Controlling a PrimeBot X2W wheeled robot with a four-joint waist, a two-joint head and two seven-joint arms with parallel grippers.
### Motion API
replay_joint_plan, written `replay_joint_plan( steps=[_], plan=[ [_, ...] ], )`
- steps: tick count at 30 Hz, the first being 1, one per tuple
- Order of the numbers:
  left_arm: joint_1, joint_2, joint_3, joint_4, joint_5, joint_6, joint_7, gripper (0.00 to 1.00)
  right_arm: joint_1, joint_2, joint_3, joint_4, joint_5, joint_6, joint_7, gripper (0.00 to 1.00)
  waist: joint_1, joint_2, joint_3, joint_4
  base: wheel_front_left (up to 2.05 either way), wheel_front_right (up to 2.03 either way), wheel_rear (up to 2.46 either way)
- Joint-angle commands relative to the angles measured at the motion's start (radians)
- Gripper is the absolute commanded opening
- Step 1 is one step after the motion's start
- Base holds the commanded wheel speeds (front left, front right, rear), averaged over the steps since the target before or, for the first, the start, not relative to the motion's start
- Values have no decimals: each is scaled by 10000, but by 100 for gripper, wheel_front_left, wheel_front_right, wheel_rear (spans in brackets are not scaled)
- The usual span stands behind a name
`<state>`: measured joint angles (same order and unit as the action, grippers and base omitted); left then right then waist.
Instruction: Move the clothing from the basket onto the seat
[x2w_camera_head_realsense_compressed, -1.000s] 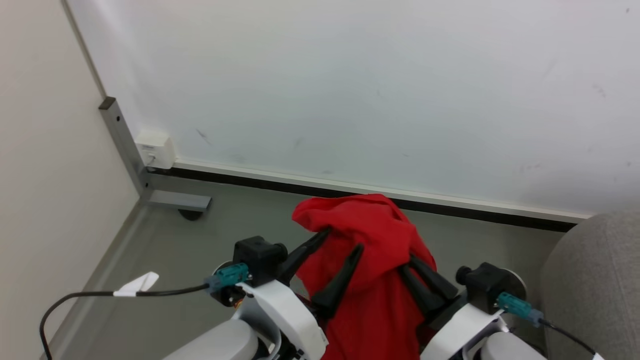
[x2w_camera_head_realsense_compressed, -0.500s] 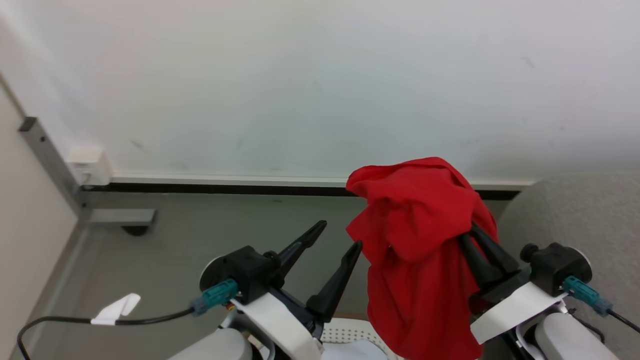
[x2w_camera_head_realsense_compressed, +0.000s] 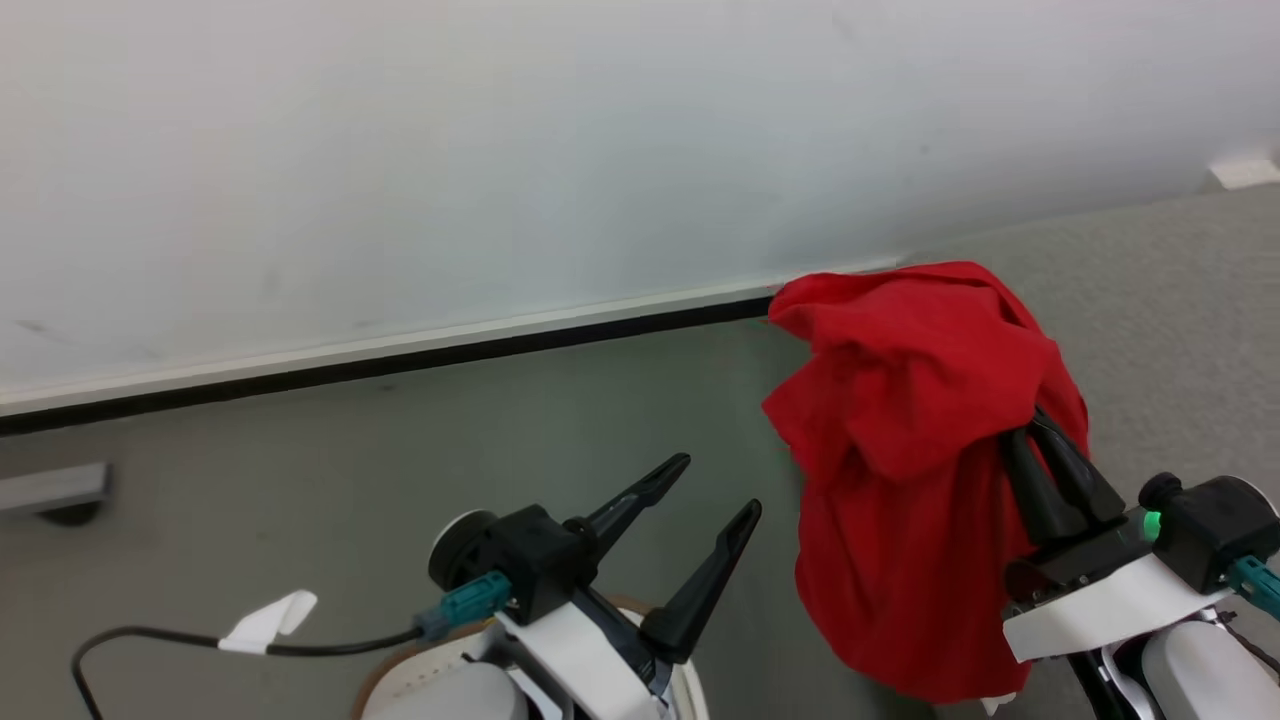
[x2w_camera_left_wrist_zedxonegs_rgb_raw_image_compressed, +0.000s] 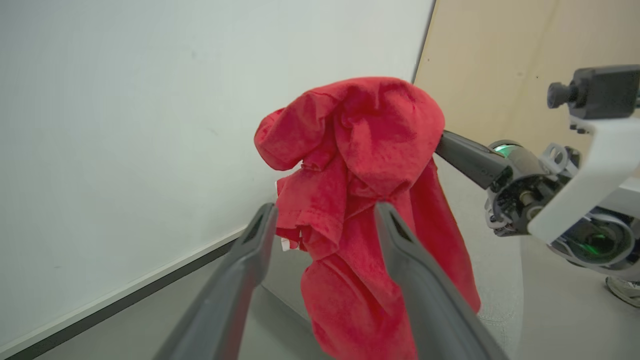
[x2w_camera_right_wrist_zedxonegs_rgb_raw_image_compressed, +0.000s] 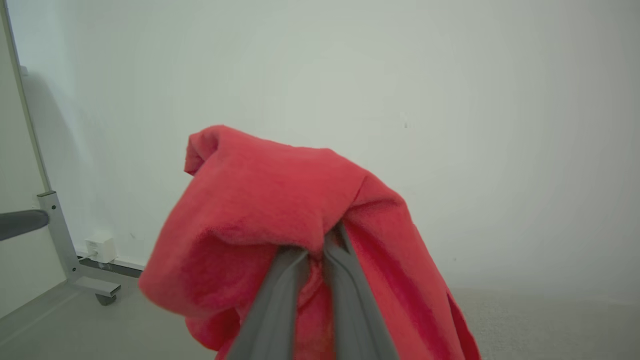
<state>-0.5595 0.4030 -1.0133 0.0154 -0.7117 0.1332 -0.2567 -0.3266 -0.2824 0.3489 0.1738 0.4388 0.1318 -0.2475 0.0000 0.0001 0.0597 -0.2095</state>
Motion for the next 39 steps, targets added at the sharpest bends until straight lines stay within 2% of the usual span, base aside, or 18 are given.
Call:
replay_joint_plan(
  steps=[1, 12, 20, 24, 31, 35, 39],
  plan=[
    [-85, 26, -9, 41, 79, 13, -38, 100, 166, 57, -118, -189, -63, -22, -3, 0, 0, -1, 226, -502, 0, 0, 0],
    [-71, -112, -128, 319, 238, -35, -61, 100, 898, 153, -1076, -1347, -555, -22, 398, 0, 0, -1, 311, -1382, 0, 0, 0],
    [-213, -200, -148, 372, 363, -114, -75, 100, 928, 315, -1783, -1888, -469, -22, 787, 0, 0, -1, 458, -1457, 0, 0, 0],
    [-409, -123, -217, 349, 596, -176, -45, 100, 375, 365, -2294, -2022, -464, -22, 1151, 0, 0, -1, 780, -1344, 0, 0, 0],
    [-981, 14, -287, 9, 876, -244, 251, 100, -1126, 1, -3765, -2297, -650, -23, 2043, 0, 0, -1, 1979, -770, 0, 0, 0],
    [-1441, 215, -203, -260, 1079, -296, 454, 100, -2229, -416, -4696, -2197, -540, -23, 2552, 0, 0, -1, 3054, -398, 0, 0, 0],
    [-1962, 323, -166, -501, 1270, -430, 585, 100, -3287, -1204, -5513, -1681, -630, -23, 2939, 0, 0, -1, 4170, 50, 0, 0, 0]
  ],
)
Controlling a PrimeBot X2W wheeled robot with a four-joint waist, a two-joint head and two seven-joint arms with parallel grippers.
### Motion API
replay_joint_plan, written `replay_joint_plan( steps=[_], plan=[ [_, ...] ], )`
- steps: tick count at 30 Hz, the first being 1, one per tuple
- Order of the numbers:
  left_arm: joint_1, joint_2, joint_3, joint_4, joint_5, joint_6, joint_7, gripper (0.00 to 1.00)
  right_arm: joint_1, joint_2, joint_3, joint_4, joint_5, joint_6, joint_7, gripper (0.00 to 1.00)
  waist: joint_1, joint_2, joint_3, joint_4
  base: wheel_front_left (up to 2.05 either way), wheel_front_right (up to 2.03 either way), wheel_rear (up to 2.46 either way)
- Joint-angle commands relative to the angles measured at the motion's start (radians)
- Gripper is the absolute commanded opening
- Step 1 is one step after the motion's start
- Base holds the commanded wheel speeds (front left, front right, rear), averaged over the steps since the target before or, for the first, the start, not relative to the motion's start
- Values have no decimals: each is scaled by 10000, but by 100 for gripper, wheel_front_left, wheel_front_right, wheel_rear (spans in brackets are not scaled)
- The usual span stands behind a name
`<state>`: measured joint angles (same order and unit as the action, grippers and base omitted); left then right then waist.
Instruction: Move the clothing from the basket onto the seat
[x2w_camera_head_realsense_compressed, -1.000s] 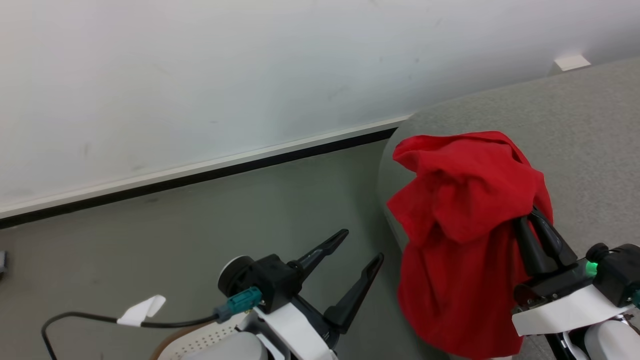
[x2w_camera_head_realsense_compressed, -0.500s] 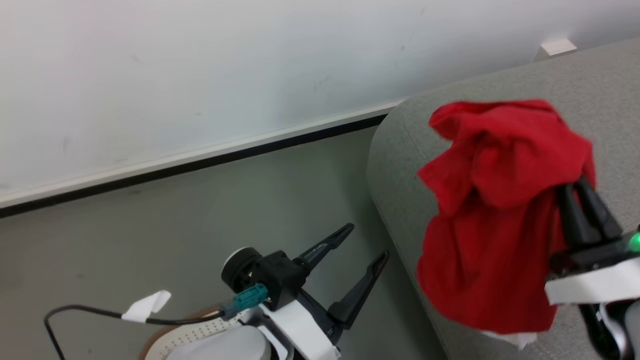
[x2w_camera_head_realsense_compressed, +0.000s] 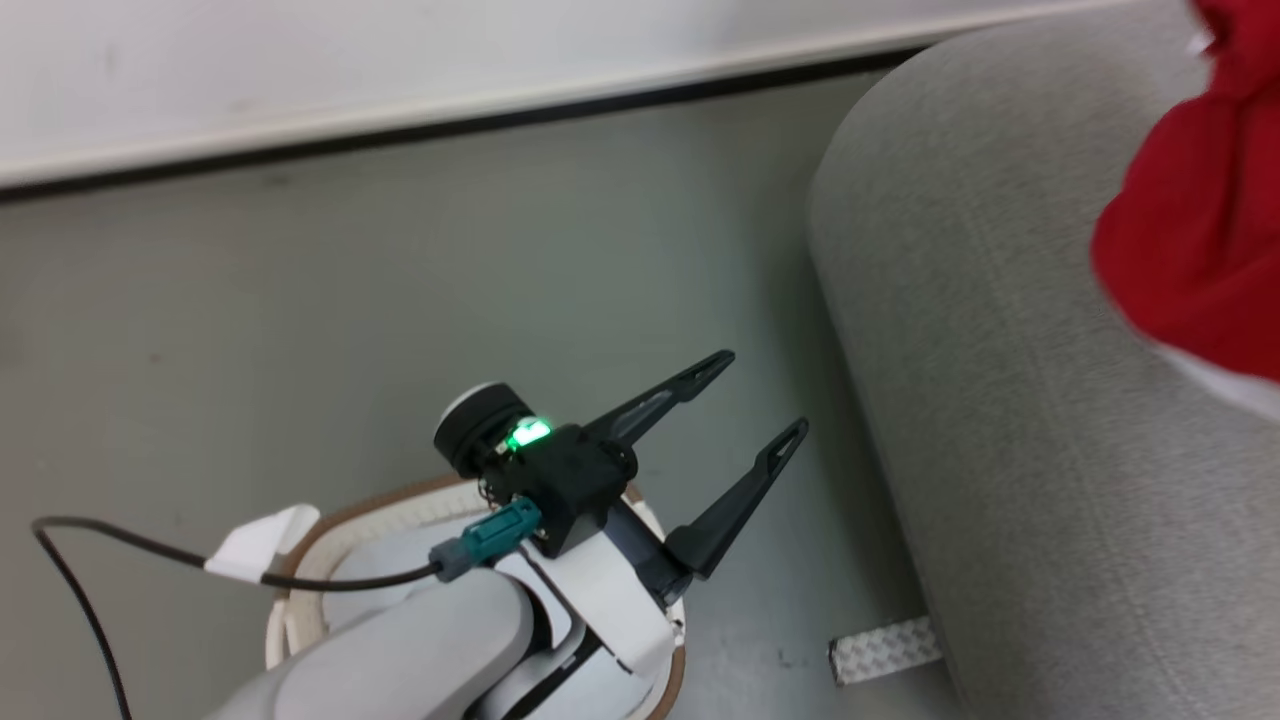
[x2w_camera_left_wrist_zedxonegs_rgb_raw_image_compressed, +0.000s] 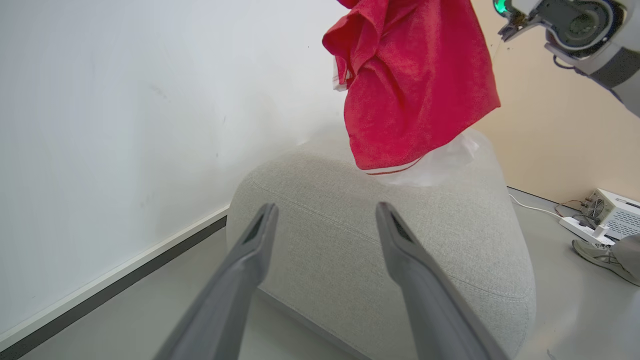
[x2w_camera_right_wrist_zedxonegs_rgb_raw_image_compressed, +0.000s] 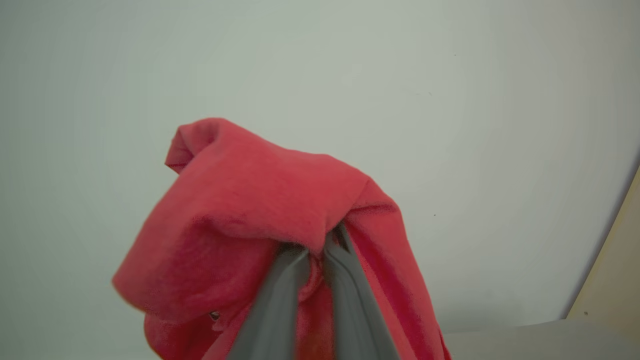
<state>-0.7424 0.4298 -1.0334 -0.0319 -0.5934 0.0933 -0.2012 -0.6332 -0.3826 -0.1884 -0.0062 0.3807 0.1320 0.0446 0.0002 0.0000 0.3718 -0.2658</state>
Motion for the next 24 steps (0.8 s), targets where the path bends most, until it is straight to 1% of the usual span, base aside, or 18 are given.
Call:
replay_joint_plan(
  steps=[1, 5, 11, 16, 18, 24],
  plan=[
    [-133, 54, 36, -27, 87, -31, 31, 100, -221, -201, -140, 120, -49, -25, 18, 0, -2, 0, 1048, 613, 0, 0, 0],
    [-588, -54, 37, -77, 281, -170, 3, 100, -1078, -964, -825, 1033, 78, -25, 58, 0, -2, 0, 1916, 1078, 0, 0, 0],
    [-1143, -286, -14, -92, 608, -294, -15, 100, -2262, -1984, -1453, 2982, 93, -25, -92, 0, -2, 0, 3064, 1557, 0, 0, 0],
    [-1480, -464, -50, 50, 690, -398, -100, 100, -2844, -2773, -1253, 4747, -463, -25, 50, 0, -2, 0, 3667, 1891, 0, 0, 0],
    [-1541, -517, -52, 132, 736, -437, -157, 100, -3020, -2977, -1172, 5431, -600, -25, 158, 0, -2, 0, 3763, 1995, 0, 0, 0],
    [-1383, -587, -39, 448, 654, -527, -364, 100, -3155, -3103, -471, 7107, -488, -25, 1190, 0, -2, 0, 3604, 2119, 0, 0, 0]
  ],
)
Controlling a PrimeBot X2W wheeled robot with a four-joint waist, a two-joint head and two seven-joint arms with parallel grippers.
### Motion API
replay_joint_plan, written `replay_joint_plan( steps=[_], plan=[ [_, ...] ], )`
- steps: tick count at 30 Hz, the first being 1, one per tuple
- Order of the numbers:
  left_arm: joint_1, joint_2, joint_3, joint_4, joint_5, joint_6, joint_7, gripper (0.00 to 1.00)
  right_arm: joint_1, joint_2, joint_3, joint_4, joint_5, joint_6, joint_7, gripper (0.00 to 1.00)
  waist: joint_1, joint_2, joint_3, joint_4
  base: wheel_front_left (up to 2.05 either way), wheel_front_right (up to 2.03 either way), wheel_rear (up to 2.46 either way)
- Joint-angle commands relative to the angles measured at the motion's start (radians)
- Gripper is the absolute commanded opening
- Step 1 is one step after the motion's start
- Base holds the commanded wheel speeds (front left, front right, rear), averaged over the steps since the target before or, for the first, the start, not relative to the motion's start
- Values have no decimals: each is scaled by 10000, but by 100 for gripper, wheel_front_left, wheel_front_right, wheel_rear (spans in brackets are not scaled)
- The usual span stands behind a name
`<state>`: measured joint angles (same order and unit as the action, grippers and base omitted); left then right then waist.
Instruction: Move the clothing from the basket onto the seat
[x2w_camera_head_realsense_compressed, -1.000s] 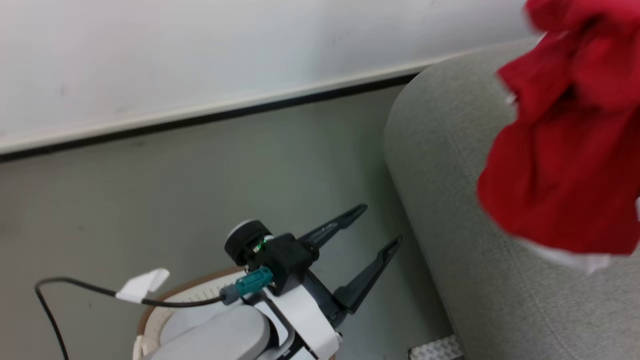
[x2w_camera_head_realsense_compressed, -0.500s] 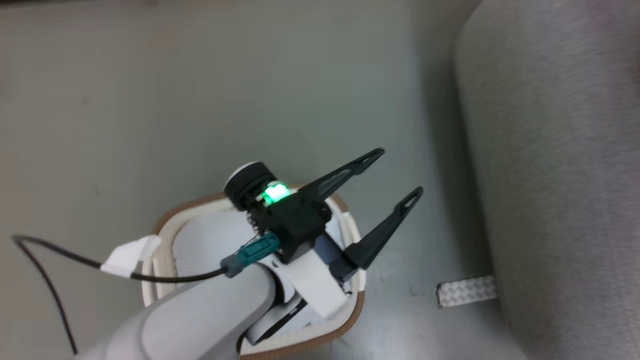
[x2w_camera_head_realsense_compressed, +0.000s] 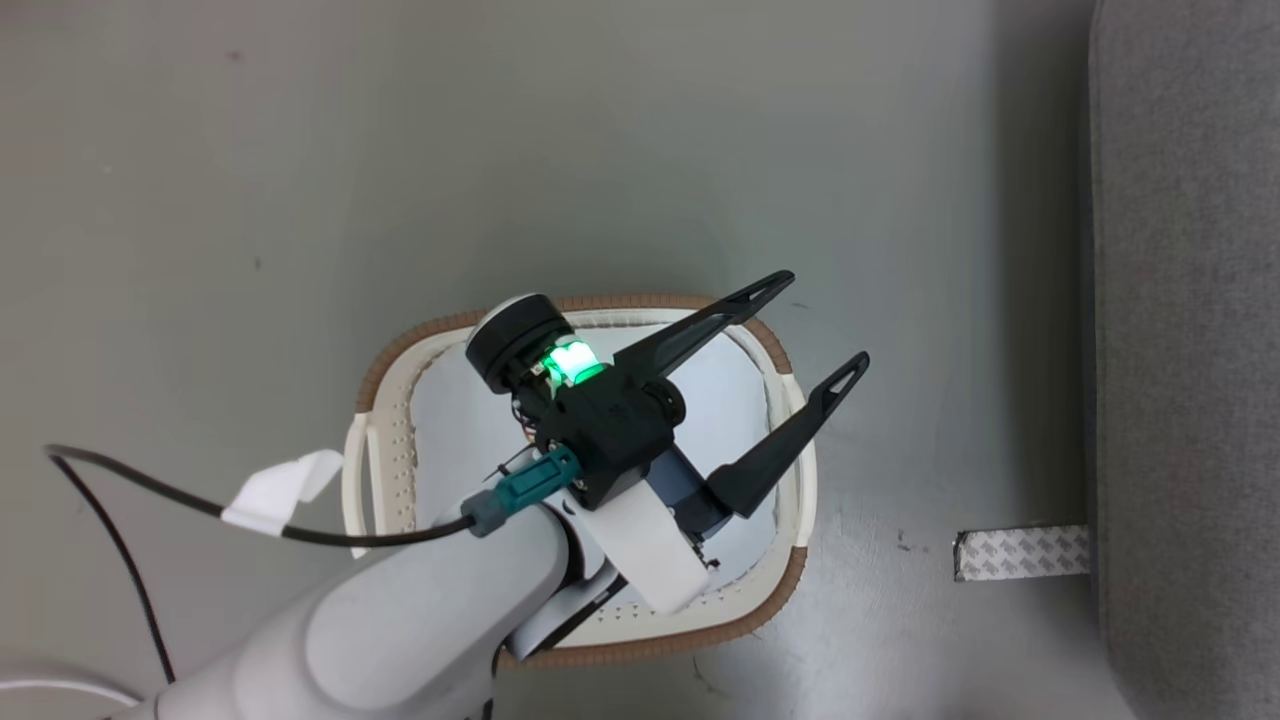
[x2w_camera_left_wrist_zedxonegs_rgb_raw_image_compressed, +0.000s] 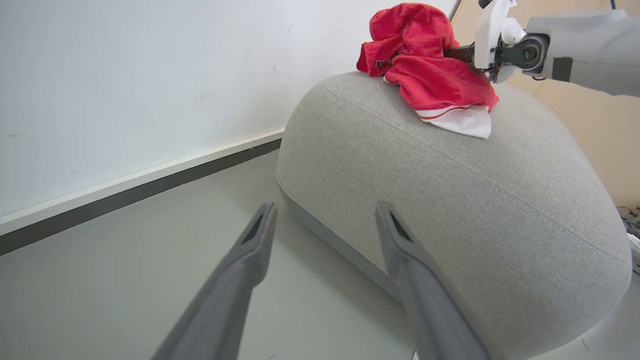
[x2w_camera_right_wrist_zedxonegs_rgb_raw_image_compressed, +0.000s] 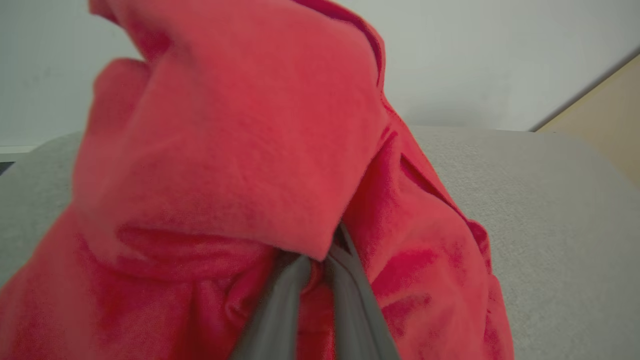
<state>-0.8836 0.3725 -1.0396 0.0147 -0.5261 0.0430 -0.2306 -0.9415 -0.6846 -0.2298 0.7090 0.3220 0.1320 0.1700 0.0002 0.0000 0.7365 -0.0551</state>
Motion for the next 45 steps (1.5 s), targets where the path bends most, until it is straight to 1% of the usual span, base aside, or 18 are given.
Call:
replay_joint_plan(
  steps=[1, 3, 6, 7, 9, 10, 11, 14, 17, 21, 24, 27, 32, 35, 38, 40, 41, 45],
  plan=[
    [60, -32, 29, 30, -54, -40, -107, 100, -78, -109, -9, 210, 197, -25, 158, 0, -2, 0, -106, 35, 0, 0, 0],
    [122, -50, 68, 128, -121, -26, -132, 100, -39, -94, 162, 621, 404, -25, 621, 0, -2, 0, -240, 66, 0, 0, 0],
    [217, -55, 135, 245, -185, -5, -184, 100, -147, -151, 367, 884, 607, -25, 823, 0, -2, 0, -510, 50, 0, 0, 0],
    [264, -51, 160, 284, -203, 6, -194, 100, -221, -138, 451, 887, 586, -25, 733, 98, -2, 0, -631, 19, 0, 0, 0],
    [431, -30, 176, 390, -230, 13, -241, 100, -263, -9, 707, 945, 478, -25, 663, 98, -2, 0, -1008, -70, 0, 0, 0],
    [533, -21, 197, 454, -272, 31, -257, 100, -295, 102, 823, 985, 513, -25, 618, 100, -2, 0, -1257, -129, 0, 0, 0],
    [656, -17, 208, 530, -314, 55, -265, 100, -346, 146, 909, 987, 567, -25, 533, 100, -2, 0, -1516, -183, 0, 0, 0],
    [1103, 35, 291, 804, -455, 145, -298, 100, -155, 125, 1514, 878, 477, -25, 278, 100, -2, 0, -2548, -331, 0, 0, 0],
    [1600, 88, 487, 942, -666, 276, -334, 100, 124, -79, 2238, 579, 542, -25, 111, 100, -2, 0, -3615, -433, 0, 0, 0],
    [2287, 209, 866, 902, -981, 499, -340, 100, 364, -343, 3095, -262, 820, -25, -106, 100, -2, 0, -4812, -493, 0, 0, 0],
    [2776, 376, 1277, 855, -1229, 734, -340, 100, 594, -362, 3590, -1012, 1211, -25, -250, 100, -2, 0, -5520, -489, 0, 0, 0],
    [3256, 587, 1909, 678, -1532, 971, -343, 100, 935, -276, 3960, -1746, 1568, -25, -380, 100, -2, 0, -6034, -472, 0, 0, 0],
    [4394, 1062, 3074, 478, -1720, 1377, -339, 100, 1733, 360, 4422, -2914, 2112, -25, -672, 100, -2, 0, -6798, -460, 0, 0, 0],
    [5150, 1138, 3751, 318, -1855, 1629, -340, 100, 2688, 1041, 4231, -3354, 2370, -24, -1106, 100, -2, 0, -7208, -328, 0, 0, 0],
    [5884, 1105, 4649, 48, -1949, 1890, -340, 100, 3786, 1605, 3941, -3824, 2282, -24, -1596, 100, -2, 0, -7381, -149, 0, 0, 0],
    [6383, 1045, 5246, -140, -1903, 1991, -341, 100, 4557, 2013, 3762, -4155, 2204, -24, -1876, 100, -2, 0, -7462, -49, 0, 0, 0],
    [6599, 1108, 5486, -170, -1707, 2051, -341, 100, 4923, 2177, 3684, -4303, 2131, -25, -1989, 100, -2, 0, -7500, -14, 0, 0, 0],
    [7393, 1106, 6155, -194, -1266, 2068, -341, 100, 6203, 2952, 3533, -4972, 1875, -24, -2434, 100, -2, 0, -7623, 81, 0, 0, 0]
  ],
)
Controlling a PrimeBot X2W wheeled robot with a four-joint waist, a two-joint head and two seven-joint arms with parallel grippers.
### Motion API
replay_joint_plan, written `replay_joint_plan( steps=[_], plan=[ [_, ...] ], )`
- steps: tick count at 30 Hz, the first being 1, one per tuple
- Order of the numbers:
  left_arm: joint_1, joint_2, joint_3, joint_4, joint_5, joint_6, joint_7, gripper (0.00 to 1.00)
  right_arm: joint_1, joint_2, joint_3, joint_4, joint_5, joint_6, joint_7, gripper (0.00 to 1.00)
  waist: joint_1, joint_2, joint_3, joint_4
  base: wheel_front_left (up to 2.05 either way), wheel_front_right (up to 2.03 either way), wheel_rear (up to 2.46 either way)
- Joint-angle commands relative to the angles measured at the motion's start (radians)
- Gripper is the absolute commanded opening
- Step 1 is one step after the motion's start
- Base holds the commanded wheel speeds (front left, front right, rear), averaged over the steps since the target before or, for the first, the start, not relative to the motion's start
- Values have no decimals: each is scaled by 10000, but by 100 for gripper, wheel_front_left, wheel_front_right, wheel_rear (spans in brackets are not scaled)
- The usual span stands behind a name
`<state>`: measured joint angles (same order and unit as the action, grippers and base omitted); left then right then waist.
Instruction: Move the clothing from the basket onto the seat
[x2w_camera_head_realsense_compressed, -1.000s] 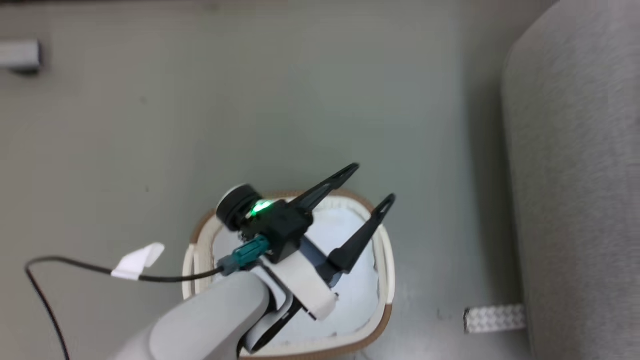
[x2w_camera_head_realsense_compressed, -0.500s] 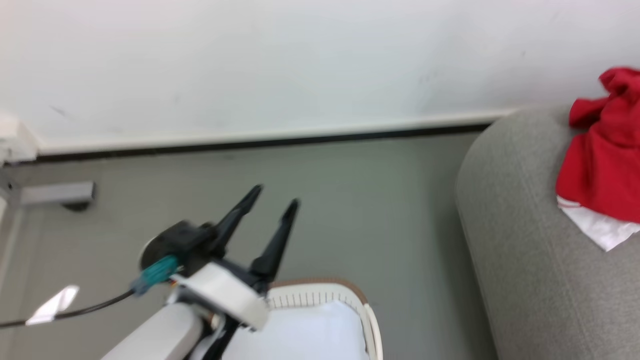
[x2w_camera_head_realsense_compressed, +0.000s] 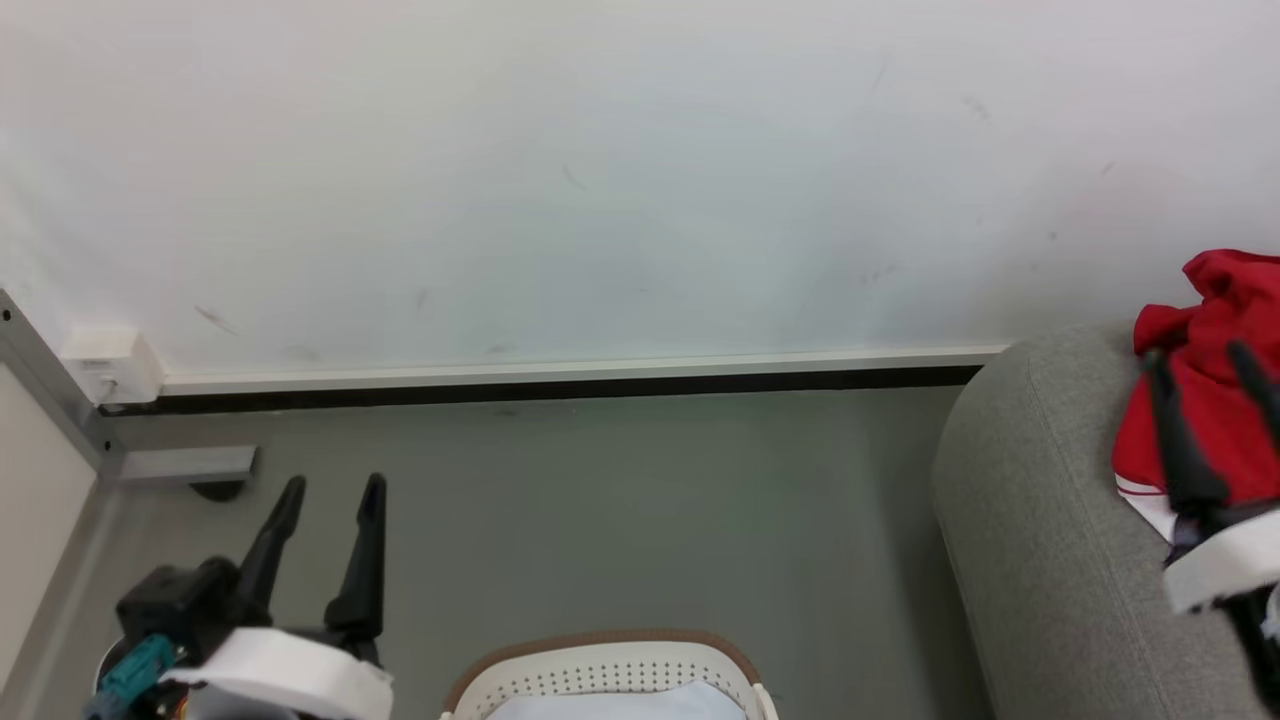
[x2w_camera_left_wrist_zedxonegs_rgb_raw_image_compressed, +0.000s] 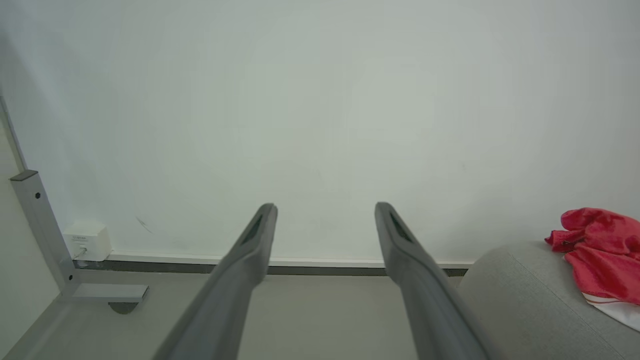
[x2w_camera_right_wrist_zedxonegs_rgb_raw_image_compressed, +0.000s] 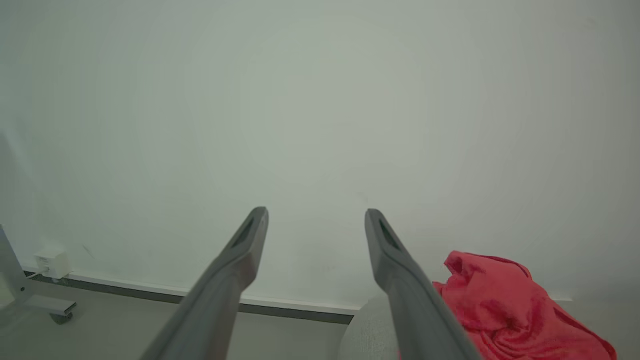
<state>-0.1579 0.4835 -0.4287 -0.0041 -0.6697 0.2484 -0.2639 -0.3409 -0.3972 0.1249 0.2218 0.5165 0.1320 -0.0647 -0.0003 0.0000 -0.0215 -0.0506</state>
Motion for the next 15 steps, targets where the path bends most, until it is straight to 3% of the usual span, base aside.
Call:
replay_joint_plan(
  steps=[1, 8, 15],
  plan=[
    [336, -24, 193, 55, 207, -14, -8, 100, 475, 253, 0, -281, -104, -25, -211, 100, 3, 0, -75, 50, 0, 0, 0],
    [1112, -655, 1023, 413, 580, -135, -8, 100, 2113, 1149, 170, -857, -526, -25, -1119, 100, 3, 0, -109, 181, 0, 0, 0],
    [1309, -1027, 1182, 748, 1208, -439, -8, 100, 2624, 1893, 518, -767, -844, -24, -1449, 100, 3, 0, 28, 224, 0, 0, 0]
  ],
)
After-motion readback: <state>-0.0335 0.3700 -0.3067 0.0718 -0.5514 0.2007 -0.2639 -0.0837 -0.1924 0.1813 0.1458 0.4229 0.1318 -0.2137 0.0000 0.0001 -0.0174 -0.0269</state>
